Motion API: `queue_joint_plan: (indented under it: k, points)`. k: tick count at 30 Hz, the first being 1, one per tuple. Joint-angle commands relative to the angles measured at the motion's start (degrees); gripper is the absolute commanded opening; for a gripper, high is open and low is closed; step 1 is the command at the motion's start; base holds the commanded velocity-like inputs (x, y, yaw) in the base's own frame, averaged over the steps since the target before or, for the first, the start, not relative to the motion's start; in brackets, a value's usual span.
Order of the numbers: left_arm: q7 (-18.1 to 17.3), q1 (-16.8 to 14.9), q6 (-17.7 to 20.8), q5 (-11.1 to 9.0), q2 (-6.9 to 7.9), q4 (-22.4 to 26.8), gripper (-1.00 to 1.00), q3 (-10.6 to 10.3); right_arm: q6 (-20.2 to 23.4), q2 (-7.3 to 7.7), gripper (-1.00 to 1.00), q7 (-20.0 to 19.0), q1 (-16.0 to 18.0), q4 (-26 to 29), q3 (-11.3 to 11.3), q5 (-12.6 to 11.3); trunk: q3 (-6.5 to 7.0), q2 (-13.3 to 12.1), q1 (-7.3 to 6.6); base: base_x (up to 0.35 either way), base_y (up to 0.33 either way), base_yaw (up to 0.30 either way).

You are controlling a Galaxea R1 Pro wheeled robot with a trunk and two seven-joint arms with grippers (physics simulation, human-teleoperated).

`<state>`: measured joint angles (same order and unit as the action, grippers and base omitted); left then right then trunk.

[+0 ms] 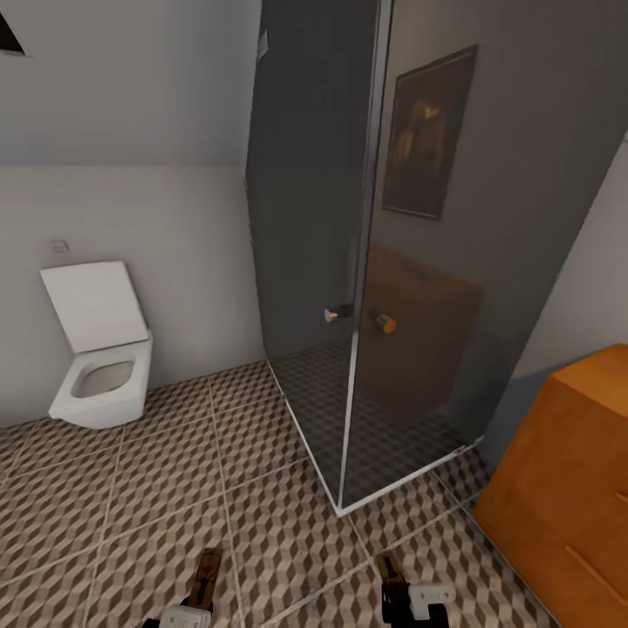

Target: Take the four mousetraps from the cabinet in the bathroom and place them on the bathroom floor. Make sure all four end up on the same floor surface, and ensure that at least two of them are either under or directly next to the same bathroom sink.

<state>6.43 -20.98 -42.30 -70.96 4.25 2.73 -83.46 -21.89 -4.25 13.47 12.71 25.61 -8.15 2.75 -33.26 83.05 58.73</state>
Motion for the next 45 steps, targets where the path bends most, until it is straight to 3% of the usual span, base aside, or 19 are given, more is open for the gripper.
queue_joint_plan:
  k: [1, 45]
  points:
    - [0.6, 0.0, -0.1, 0.0, 0.06, 0.2, -1.0, -0.5, -0.1, 0.03, -1.0, 0.5, 0.0, 0.0, -0.3, 0.1, -0.05, 0.0, 0.0, 0.0, 0.0, 0.286]
    - [0.6, 0.0, -0.1, 0.0, 0.06, 0.2, -1.0, -0.5, -0.1, 0.02, -1.0, 0.5, 0.0, -0.1, -0.4, 0.1, -0.05, 0.0, 0.0, 0.0, 0.0, 0.286]
